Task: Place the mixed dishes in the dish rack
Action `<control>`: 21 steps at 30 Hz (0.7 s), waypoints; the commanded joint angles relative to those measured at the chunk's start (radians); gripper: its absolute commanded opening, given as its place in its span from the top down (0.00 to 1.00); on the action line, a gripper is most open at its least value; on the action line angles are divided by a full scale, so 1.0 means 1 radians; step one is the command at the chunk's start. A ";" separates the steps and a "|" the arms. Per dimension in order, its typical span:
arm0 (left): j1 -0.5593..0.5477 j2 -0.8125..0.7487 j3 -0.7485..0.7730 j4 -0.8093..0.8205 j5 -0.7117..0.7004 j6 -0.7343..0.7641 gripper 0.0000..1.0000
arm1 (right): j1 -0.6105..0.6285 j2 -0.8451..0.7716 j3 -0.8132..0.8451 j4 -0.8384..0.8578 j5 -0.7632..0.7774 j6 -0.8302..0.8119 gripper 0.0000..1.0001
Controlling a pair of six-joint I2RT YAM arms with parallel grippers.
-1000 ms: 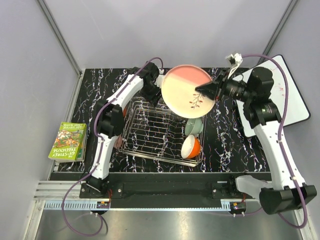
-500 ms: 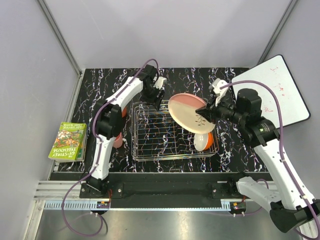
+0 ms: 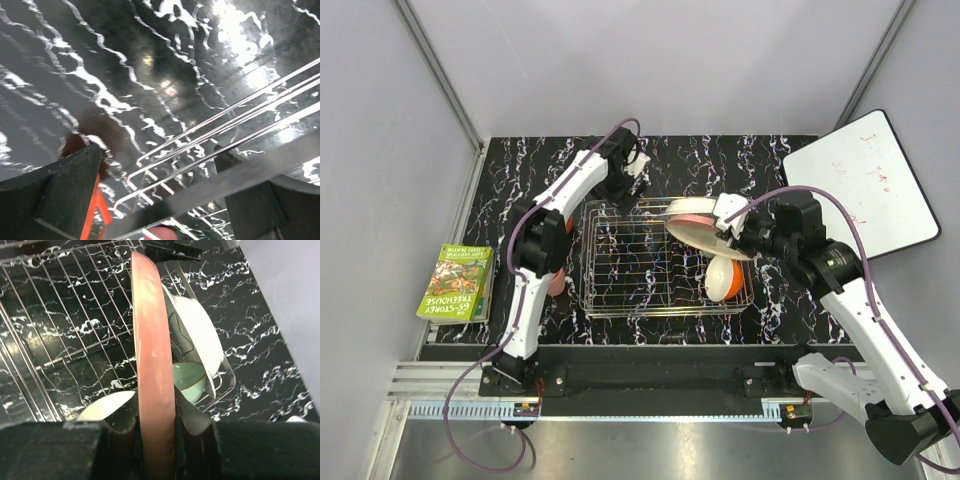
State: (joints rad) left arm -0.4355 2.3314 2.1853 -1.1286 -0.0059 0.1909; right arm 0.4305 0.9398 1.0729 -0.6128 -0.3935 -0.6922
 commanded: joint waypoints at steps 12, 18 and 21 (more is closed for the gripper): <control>0.015 -0.061 0.113 0.029 -0.082 -0.005 0.01 | 0.073 0.094 0.145 0.077 -0.117 -0.234 1.00; 0.014 -0.075 0.126 0.001 0.000 -0.027 0.01 | 0.105 0.154 0.183 0.077 -0.087 -0.270 1.00; 0.015 -0.096 0.113 -0.011 0.032 -0.024 0.01 | 0.108 0.168 0.185 0.071 -0.079 -0.273 1.00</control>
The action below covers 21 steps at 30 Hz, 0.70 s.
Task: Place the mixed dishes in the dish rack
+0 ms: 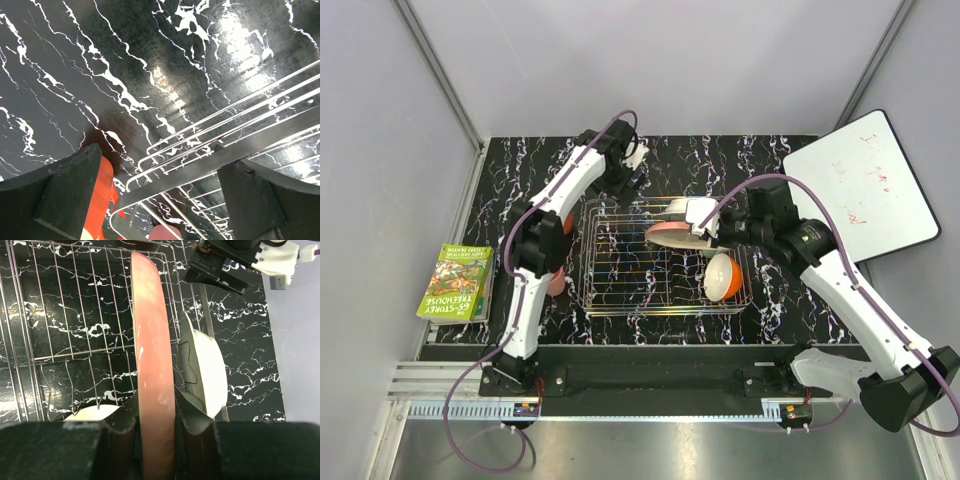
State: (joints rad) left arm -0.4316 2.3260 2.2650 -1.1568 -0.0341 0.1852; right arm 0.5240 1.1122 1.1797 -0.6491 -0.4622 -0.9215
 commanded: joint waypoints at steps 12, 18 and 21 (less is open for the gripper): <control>0.016 -0.255 0.041 -0.053 0.164 0.013 0.01 | 0.021 0.041 0.041 0.097 0.010 -0.057 1.00; 0.028 -0.304 0.048 -0.061 0.194 0.008 0.01 | 0.022 0.040 0.020 0.098 0.020 -0.066 1.00; 0.034 -0.312 0.062 -0.060 0.209 0.000 0.01 | 0.021 0.040 0.003 0.100 0.025 -0.074 1.00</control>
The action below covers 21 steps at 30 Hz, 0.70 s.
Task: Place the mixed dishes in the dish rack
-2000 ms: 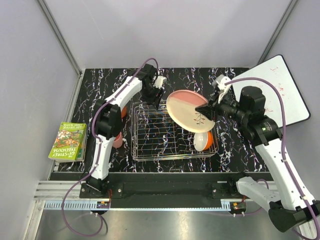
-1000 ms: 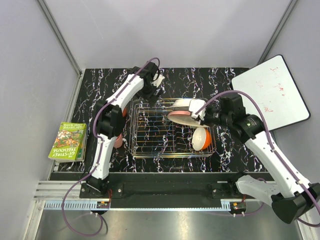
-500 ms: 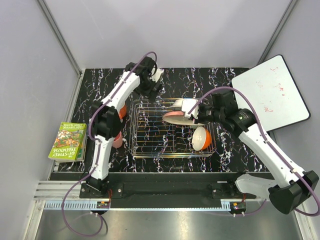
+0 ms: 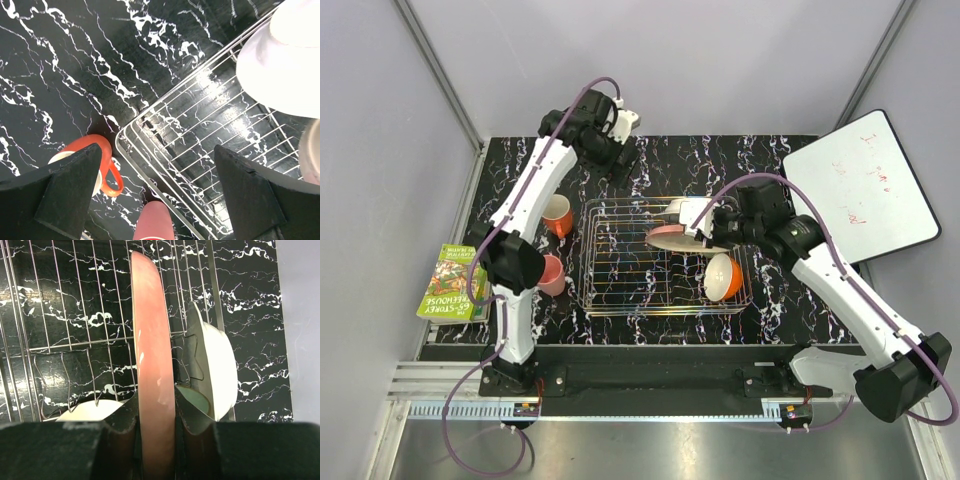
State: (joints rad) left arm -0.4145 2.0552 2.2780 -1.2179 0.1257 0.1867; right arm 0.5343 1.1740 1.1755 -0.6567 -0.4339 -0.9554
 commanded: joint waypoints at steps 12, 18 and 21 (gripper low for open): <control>0.036 -0.033 0.061 0.001 0.066 -0.024 0.01 | 0.015 -0.071 0.018 0.112 0.003 -0.022 1.00; 0.039 -0.030 0.028 0.020 0.055 -0.029 0.01 | 0.016 -0.114 0.038 0.111 -0.009 -0.008 1.00; 0.039 -0.026 0.020 0.020 0.054 -0.035 0.01 | 0.016 -0.128 0.036 0.100 -0.029 0.000 1.00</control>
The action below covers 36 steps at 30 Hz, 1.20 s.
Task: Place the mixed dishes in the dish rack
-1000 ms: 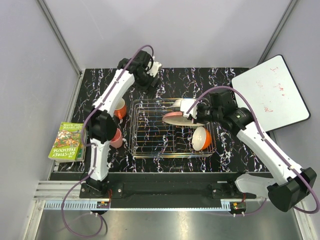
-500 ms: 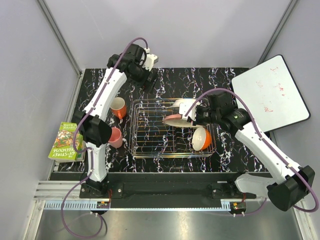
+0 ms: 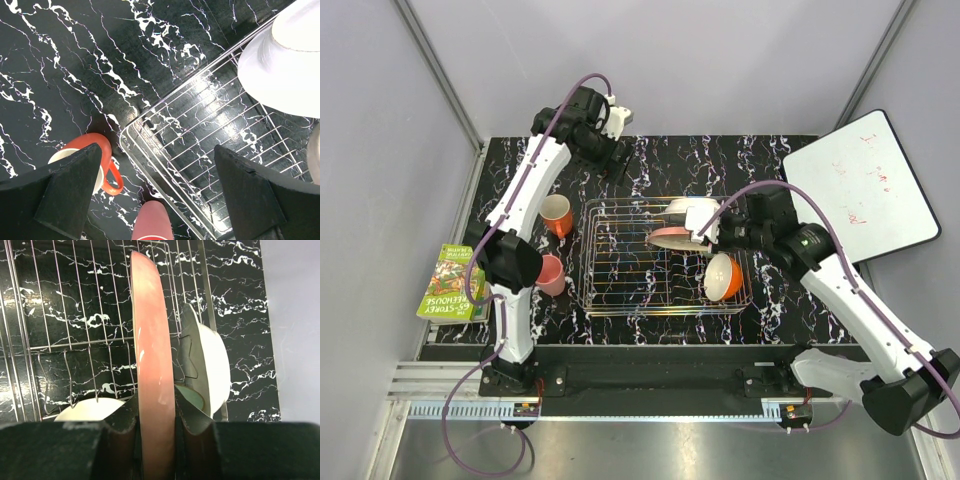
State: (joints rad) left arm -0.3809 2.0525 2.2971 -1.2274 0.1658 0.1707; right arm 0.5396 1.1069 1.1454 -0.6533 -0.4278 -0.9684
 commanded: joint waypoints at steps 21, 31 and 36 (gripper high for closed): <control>0.016 -0.018 -0.036 0.055 -0.009 -0.014 0.01 | 0.028 -0.029 -0.004 0.109 -0.074 0.028 1.00; 0.019 -0.023 -0.053 0.066 -0.020 -0.010 0.01 | 0.031 0.002 -0.030 0.129 -0.063 0.022 1.00; 0.022 -0.029 -0.059 0.069 -0.017 -0.008 0.01 | 0.048 0.056 0.003 0.132 -0.042 -0.010 1.00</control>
State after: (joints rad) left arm -0.3672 2.0525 2.2463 -1.1969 0.1566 0.1596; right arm 0.5667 1.1397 1.0985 -0.6418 -0.4648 -0.9421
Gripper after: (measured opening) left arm 0.988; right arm 0.237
